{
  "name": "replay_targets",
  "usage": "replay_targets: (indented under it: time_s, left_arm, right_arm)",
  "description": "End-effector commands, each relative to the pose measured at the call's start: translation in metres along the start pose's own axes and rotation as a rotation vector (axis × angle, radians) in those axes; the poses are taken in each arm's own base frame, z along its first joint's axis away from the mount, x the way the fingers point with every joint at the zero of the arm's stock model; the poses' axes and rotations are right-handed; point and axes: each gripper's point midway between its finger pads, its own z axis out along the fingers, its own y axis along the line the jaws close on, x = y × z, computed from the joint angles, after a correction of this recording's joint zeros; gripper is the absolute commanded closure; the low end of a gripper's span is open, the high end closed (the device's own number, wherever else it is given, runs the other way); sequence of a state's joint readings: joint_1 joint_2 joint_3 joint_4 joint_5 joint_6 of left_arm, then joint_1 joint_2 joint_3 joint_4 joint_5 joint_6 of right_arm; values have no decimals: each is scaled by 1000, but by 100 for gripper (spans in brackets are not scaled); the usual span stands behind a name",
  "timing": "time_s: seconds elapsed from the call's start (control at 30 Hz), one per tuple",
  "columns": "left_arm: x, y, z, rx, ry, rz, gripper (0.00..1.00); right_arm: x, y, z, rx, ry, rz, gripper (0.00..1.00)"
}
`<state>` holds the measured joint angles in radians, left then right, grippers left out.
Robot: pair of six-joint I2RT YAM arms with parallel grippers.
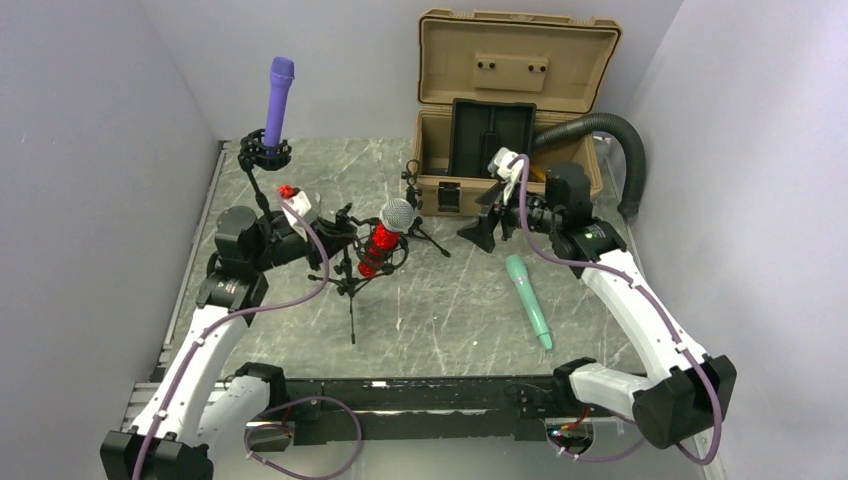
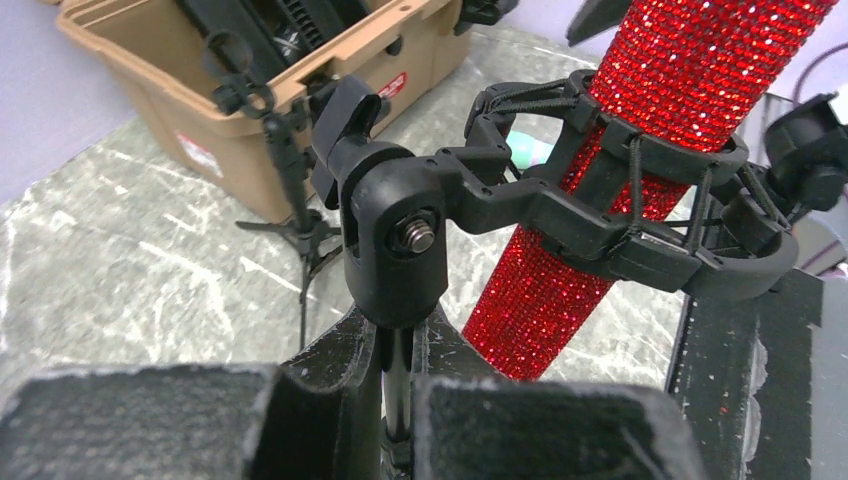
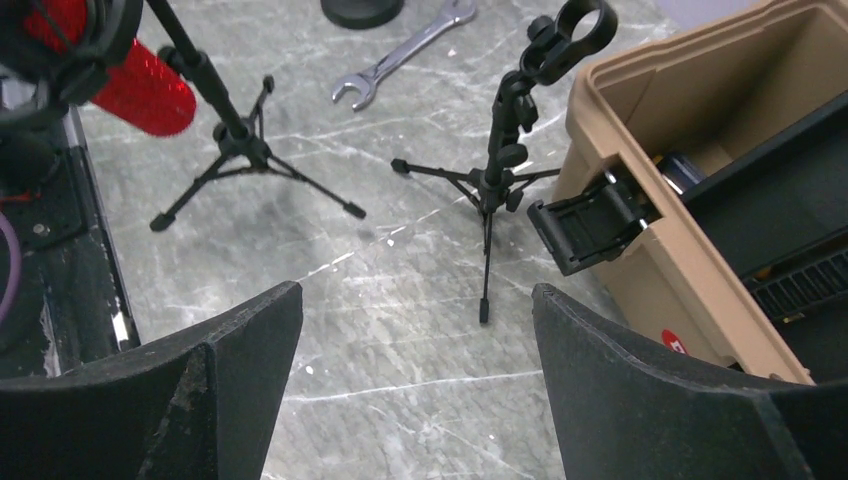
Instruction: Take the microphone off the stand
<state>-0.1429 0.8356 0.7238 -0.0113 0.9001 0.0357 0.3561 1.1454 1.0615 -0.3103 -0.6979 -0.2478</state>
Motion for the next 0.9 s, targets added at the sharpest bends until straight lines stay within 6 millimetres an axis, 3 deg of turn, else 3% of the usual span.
replay_targets:
  time_s: [0.0, 0.3, 0.5, 0.87]
  left_arm:
    - [-48, -18, 12, 67, -136, 84, 100]
    - [-54, -29, 49, 124, -187, 42, 100]
    - [-52, -25, 71, 145, -222, 19, 100]
    - [-49, -29, 100, 194, -224, -34, 100]
  right_arm:
    - [-38, 10, -18, -32, -119, -28, 13]
    - [-50, 39, -41, -151, -169, -77, 11]
    - [-72, 57, -52, -231, -232, -60, 11]
    - [-96, 63, -30, -329, -286, -34, 10]
